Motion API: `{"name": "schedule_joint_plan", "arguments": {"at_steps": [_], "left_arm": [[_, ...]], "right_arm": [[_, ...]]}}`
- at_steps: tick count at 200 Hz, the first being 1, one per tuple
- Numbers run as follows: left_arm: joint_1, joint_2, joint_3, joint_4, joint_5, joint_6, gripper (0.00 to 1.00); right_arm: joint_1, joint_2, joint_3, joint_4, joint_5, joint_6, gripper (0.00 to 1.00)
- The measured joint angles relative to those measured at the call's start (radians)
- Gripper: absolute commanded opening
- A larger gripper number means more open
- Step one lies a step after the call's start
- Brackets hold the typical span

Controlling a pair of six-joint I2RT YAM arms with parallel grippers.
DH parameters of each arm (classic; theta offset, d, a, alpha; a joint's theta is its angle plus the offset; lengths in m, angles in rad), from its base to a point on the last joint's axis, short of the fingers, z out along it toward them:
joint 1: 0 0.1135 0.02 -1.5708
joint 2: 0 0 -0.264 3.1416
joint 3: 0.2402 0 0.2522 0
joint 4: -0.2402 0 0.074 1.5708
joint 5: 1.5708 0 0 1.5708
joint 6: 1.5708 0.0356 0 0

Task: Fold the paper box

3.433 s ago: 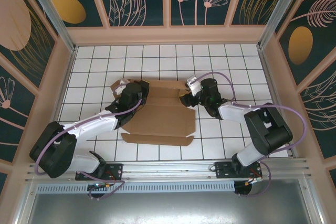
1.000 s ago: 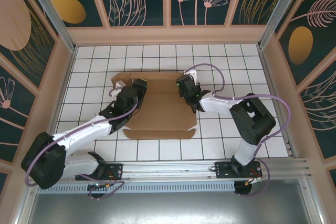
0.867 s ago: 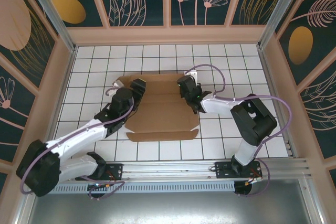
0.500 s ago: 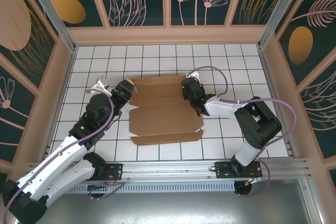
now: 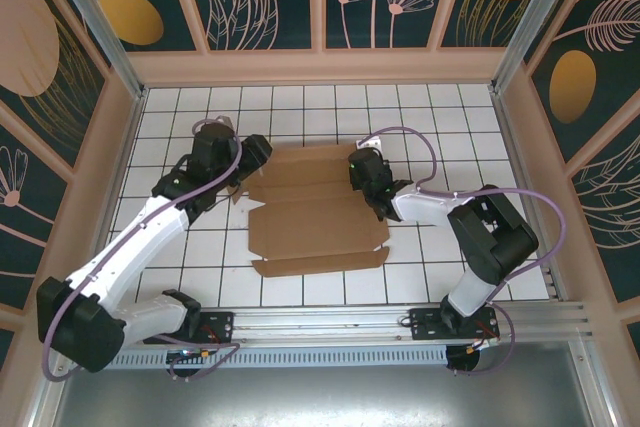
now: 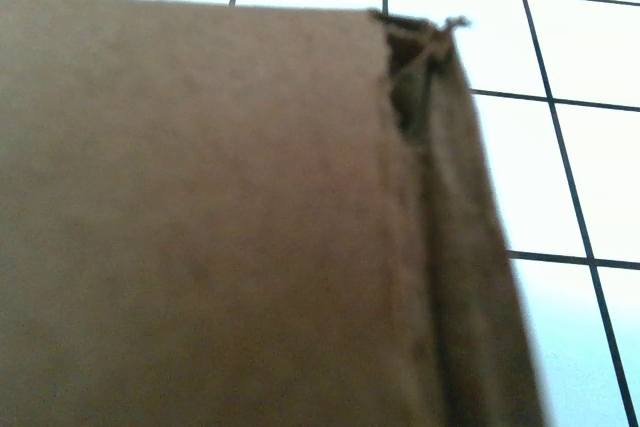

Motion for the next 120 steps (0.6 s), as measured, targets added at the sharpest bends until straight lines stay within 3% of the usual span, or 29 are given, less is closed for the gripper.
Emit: {"name": "schedule_joint_plan", "arguments": {"at_steps": [32, 120], "left_arm": [[0.053, 0.037, 0.003, -0.002, 0.03, 0.035, 0.54], [0.062, 0.104, -0.135, 0.159, 0.166, -0.045, 0.54]], "right_arm": [[0.0, 0.0, -0.006, 0.014, 0.0, -0.007, 0.0], [0.0, 0.0, -0.002, 0.01, -0.011, -0.007, 0.0]]}}
